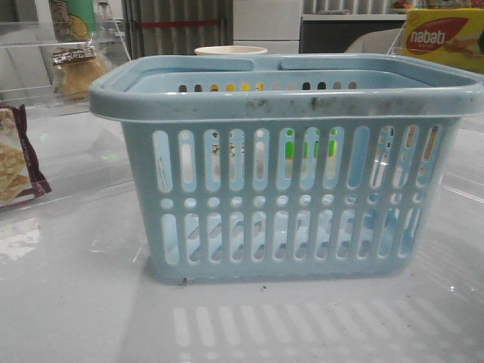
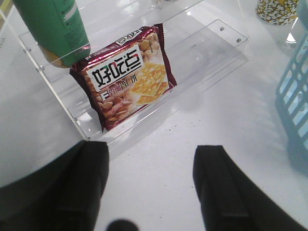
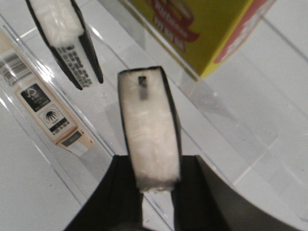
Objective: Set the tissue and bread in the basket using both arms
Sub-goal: 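Carry the tissue pack with the right gripper over the basket and release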
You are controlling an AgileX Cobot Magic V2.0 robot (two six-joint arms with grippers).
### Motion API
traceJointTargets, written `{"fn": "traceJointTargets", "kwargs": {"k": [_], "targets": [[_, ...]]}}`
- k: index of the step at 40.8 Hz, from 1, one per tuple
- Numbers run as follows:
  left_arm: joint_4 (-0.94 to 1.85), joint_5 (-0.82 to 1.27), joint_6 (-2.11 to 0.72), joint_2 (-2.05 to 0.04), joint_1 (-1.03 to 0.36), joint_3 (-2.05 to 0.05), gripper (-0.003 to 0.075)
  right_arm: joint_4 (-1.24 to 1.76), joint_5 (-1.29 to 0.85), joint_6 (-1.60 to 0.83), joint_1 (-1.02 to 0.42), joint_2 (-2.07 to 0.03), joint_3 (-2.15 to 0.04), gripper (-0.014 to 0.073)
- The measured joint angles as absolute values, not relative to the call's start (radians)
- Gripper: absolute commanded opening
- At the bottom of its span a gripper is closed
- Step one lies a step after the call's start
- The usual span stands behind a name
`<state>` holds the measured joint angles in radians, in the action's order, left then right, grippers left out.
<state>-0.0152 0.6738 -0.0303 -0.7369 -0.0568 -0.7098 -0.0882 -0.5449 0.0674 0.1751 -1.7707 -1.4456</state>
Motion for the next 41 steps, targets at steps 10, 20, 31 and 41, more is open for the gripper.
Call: {"fn": "traceJointTargets", "kwargs": {"k": [10, 20, 31, 41], "targets": [[-0.015, 0.674, -0.030, -0.737, -0.057, -0.710, 0.0454, -0.051, -0.654, 0.067, 0.161, -1.591, -1.473, 0.0202], [-0.015, 0.674, -0.030, -0.737, -0.057, -0.710, 0.0454, -0.034, -0.724, 0.067, 0.025, -1.403, -1.475, 0.0202], [-0.015, 0.674, -0.030, -0.737, -0.057, -0.710, 0.0454, -0.034, -0.777, 0.067, -0.208, -1.335, -1.475, 0.0202], [-0.015, 0.674, -0.030, -0.737, -0.057, -0.710, 0.0454, -0.029, -0.743, 0.067, -0.398, -1.345, -1.355, 0.0204]]}}
